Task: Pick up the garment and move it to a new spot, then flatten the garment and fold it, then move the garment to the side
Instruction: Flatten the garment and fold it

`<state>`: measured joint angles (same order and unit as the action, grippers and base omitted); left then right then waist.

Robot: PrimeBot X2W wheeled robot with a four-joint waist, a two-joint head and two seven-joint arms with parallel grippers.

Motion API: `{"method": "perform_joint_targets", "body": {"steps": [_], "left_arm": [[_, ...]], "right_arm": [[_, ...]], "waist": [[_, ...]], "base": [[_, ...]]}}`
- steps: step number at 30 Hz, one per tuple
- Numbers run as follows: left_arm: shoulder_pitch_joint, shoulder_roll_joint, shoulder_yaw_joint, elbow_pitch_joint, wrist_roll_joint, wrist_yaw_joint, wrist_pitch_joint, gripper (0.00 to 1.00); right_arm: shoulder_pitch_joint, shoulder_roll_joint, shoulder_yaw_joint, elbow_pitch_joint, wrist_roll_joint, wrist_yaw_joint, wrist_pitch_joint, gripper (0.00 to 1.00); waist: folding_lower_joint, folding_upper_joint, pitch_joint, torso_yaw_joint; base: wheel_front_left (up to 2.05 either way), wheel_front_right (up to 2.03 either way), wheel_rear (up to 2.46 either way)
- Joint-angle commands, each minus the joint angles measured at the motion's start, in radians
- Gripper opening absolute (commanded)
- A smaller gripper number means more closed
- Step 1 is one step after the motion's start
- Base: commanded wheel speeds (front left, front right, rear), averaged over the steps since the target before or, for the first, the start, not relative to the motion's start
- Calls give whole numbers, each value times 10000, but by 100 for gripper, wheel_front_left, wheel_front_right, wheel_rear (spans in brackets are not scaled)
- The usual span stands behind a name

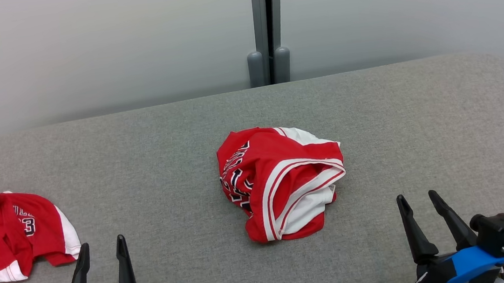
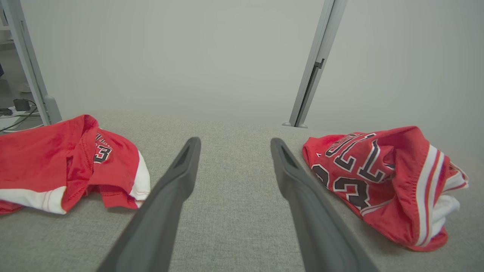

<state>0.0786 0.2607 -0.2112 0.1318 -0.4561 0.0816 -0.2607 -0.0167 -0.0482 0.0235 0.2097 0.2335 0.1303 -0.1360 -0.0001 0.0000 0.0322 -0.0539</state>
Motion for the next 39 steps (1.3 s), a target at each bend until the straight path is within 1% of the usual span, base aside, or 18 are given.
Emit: {"method": "perform_joint_targets", "body": {"steps": [1, 10, 12, 17, 20, 22, 24, 28, 31, 32, 33, 36, 39], "left_arm": [[-178, 20, -53, 15, 24, 6, 17, 100], [-206, 47, -51, -148, -67, 110, 107, 100], [-231, 62, -87, -236, -46, 125, 163, 100], [-290, 78, -149, -424, -6, 173, 260, 100], [-404, 116, -229, -518, 71, 180, 340, 100], [-547, 127, -298, -604, 108, 166, 376, 100], [-688, 130, -375, -649, 142, 130, 426, 100], [-994, 87, -473, -684, 185, 62, 452, 100], [-1148, 49, -588, -624, 197, -10, 452, 100], [-1185, 40, -611, -584, 204, -3, 441, 100], [-1223, 34, -635, -558, 209, -12, 431, 100], [-1255, 19, -675, -491, 205, -10, 400, 100], [-1161, 20, -690, -408, 173, 23, 388, 100]], "right_arm": [[-44, -39, 20, 36, 93, 9, -54, 100], [-455, -41, 163, 114, 316, 9, -15, 100], [-764, -38, 240, 114, 445, 9, 46, 100], [-1822, -43, 545, 575, 668, 9, 980, 100], [-2575, -40, 708, 1308, 1209, 9, 1665, 100], [-3112, -41, 677, 2009, 1313, 9, 2057, 100], [-3637, -40, 599, 2789, 1178, 9, 2300, 100], [-4487, -38, 690, 4349, 1562, 9, 2577, 100], [-5055, -38, 946, 5221, 1802, 9, 2290, 100], [-5198, -38, 1059, 5439, 1870, 9, 2105, 46], [-5321, -40, 1157, 5607, 1874, 9, 1926, 0], [-5629, -44, 1306, 5942, 1622, 9, 1305, 0], [-5847, -43, 1430, 6021, 1283, 9, 865, 0]], "waist": [[1, 0, 6, -11], [1, 0, 79, 15], [1, 0, 155, 71], [1, 0, 420, 241], [1, 0, 639, 414], [1, 0, 841, 577], [1, 0, 1036, 768], [1, 0, 1349, 1120], [1, 0, 1480, 1338], [1, 0, 1491, 1382], [1, 0, 1492, 1421], [1, 0, 1424, 1480], [1, 0, 1228, 1487]], "base": [[0, 0, 0], [0, 0, 0], [0, 0, 0], [0, 0, 0], [0, 0, 0], [0, 0, 0], [0, 0, 0], [0, 0, 0], [0, 0, 0], [0, 0, 0], [0, 0, 0], [0, 0, 0], [0, 0, 0]]}}
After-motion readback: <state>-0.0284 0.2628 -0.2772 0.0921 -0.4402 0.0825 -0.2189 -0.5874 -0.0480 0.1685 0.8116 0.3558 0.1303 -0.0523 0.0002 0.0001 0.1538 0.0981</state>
